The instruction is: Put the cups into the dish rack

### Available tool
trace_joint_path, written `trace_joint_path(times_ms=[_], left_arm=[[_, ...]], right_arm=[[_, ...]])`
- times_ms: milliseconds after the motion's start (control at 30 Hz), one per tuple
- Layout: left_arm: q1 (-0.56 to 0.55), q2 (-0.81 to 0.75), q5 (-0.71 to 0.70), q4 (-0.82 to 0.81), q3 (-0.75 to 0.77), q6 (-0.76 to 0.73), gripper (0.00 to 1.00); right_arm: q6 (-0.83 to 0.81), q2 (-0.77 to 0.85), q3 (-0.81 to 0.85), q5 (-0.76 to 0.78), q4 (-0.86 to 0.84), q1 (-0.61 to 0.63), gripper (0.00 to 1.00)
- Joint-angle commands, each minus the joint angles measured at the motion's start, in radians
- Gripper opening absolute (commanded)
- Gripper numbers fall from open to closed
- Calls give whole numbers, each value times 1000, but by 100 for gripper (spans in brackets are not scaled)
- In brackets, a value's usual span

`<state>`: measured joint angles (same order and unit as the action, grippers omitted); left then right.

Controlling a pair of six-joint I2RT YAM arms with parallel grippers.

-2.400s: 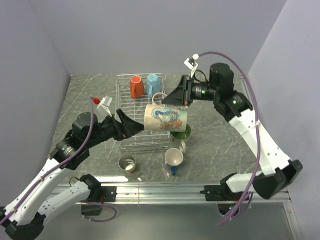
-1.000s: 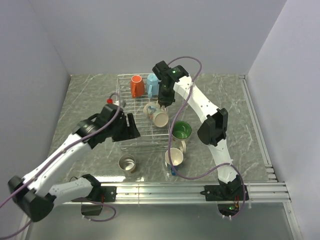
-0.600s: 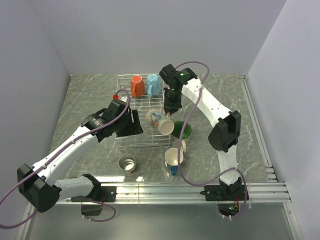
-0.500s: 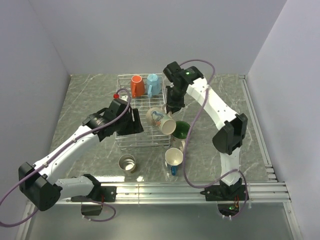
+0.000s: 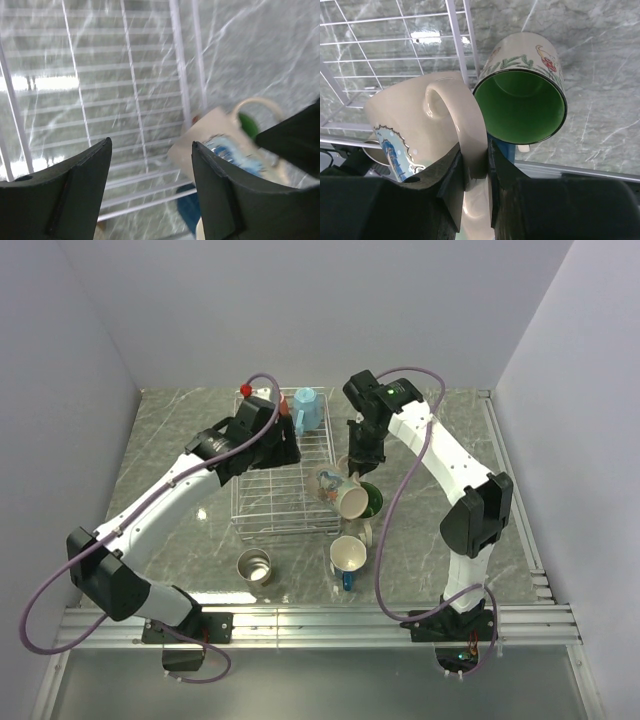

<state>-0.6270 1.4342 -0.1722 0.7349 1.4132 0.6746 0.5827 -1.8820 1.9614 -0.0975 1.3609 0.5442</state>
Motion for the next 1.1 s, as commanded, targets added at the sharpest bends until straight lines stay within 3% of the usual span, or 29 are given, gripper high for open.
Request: trace_joint_path(times_ms=[0,467,1067], left_arm=[[4,-31,-41,-49,44,-33,71],[1,101,125,-219,-25,-36,70],[-42,319,250,-157,3,-84,67]], right_arm=[[-7,40,14,-2,84,5,0],[-6,-22,24,-18,86,42,0],[48,-111,131,-50,84,62,0]])
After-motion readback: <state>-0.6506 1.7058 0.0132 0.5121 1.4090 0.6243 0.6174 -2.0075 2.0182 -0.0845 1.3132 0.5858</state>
